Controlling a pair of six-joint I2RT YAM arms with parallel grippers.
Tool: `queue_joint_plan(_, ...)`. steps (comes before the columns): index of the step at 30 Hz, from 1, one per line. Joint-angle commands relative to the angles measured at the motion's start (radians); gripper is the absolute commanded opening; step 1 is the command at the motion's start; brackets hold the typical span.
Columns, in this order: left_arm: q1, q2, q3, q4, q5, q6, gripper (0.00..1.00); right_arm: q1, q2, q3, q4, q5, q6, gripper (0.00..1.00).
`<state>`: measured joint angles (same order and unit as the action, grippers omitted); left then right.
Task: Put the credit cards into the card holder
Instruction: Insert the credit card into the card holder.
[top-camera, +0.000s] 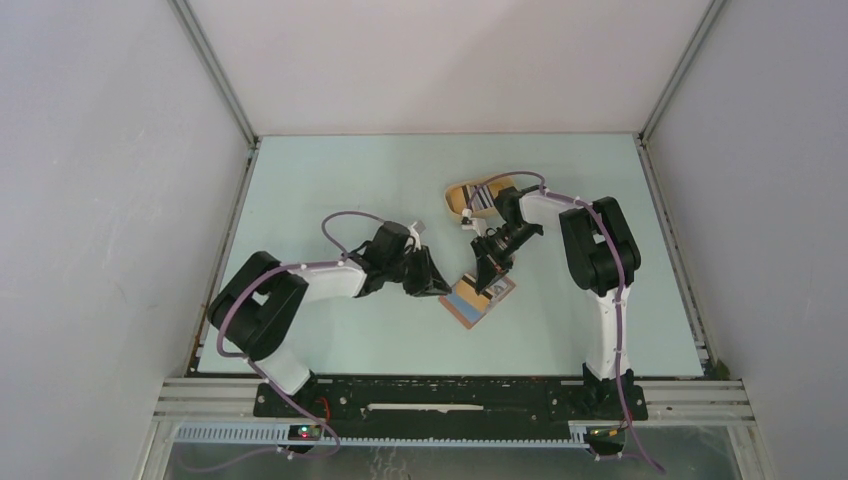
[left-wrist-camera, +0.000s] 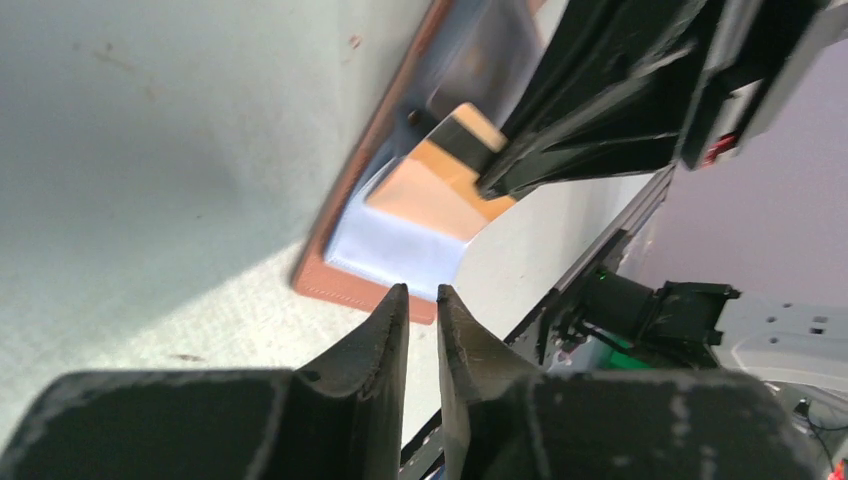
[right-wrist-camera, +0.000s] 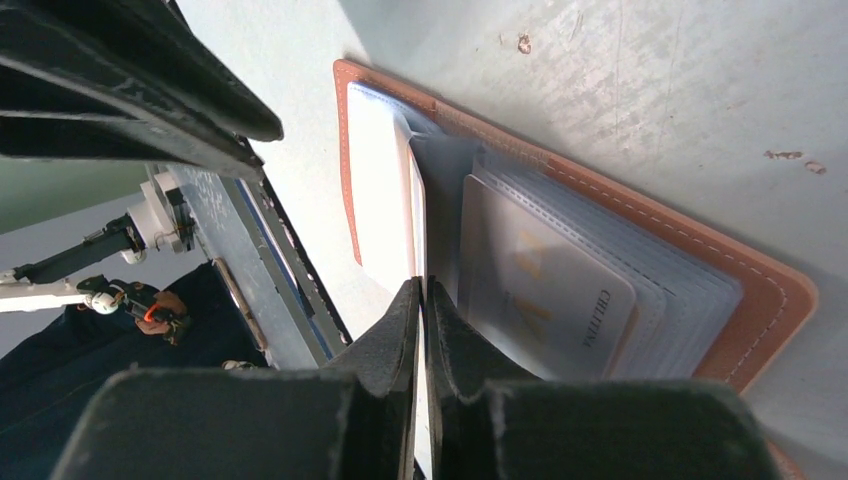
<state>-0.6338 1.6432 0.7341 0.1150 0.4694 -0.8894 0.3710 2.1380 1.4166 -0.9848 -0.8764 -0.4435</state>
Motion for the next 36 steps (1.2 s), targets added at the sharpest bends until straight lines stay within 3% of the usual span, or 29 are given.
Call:
queue_joint_plan(1, 0.006, -0.033, 0.032, 0.099, -0.024, -0.076, 0.23, 0.010, 0.015, 0.015, -0.008, 0.007, 0.000, 0.10)
queue_joint_plan(7, 0.006, 0.042, 0.091, 0.180, -0.036, -0.154, 0.26, 0.010, 0.014, 0.012, -0.003, 0.011, 0.006, 0.11)
queue_joint_plan(15, 0.006, 0.128, 0.195, 0.121, -0.067, -0.100, 0.38, 0.009, 0.014, 0.011, 0.000, 0.011, 0.007, 0.11)
queue_joint_plan(36, -0.040, 0.245, 0.329, -0.044, -0.049, 0.003, 0.40, 0.014, 0.014, 0.012, 0.003, 0.009, 0.008, 0.11)
